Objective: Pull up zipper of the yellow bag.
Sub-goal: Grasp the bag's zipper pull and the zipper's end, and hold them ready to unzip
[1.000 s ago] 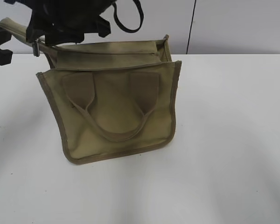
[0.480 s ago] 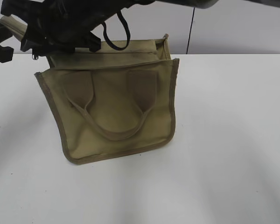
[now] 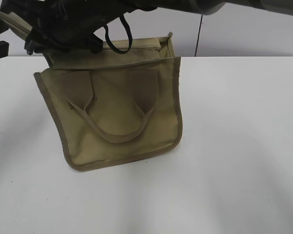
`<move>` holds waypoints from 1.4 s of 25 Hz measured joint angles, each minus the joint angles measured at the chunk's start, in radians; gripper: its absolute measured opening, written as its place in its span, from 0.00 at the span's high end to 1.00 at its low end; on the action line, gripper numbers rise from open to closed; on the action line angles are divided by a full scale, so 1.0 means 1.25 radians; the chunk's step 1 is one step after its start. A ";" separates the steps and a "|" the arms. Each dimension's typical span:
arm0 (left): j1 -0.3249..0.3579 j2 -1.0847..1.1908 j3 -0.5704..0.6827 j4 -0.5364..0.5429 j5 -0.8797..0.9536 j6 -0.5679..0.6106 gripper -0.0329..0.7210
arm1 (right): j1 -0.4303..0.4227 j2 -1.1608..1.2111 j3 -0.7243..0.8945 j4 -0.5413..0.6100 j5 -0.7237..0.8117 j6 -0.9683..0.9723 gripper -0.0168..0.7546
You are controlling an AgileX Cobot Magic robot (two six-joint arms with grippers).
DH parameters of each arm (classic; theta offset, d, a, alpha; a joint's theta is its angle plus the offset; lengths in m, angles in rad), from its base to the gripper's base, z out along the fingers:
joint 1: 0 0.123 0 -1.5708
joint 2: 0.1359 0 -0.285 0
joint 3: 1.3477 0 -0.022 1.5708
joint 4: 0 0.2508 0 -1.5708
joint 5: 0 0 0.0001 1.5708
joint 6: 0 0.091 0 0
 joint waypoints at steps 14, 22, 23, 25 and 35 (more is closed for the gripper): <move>-0.001 0.000 0.001 0.000 0.022 0.000 0.95 | 0.000 -0.041 0.000 -0.059 0.136 -0.017 0.91; -0.006 0.000 0.024 -0.002 0.049 0.000 0.95 | -0.023 -0.088 -0.002 -0.119 0.244 -0.028 0.93; -0.003 -0.001 0.034 -0.007 0.055 -0.001 0.95 | -0.035 -0.091 -0.002 -0.126 0.271 -0.032 0.97; 0.000 -0.001 0.056 -0.017 0.066 -0.001 0.95 | -0.061 -0.093 -0.002 -0.138 0.319 -0.045 1.00; 0.000 -0.004 0.090 -0.041 0.003 -0.002 0.95 | -0.087 -0.093 -0.002 -0.100 0.342 -0.093 0.89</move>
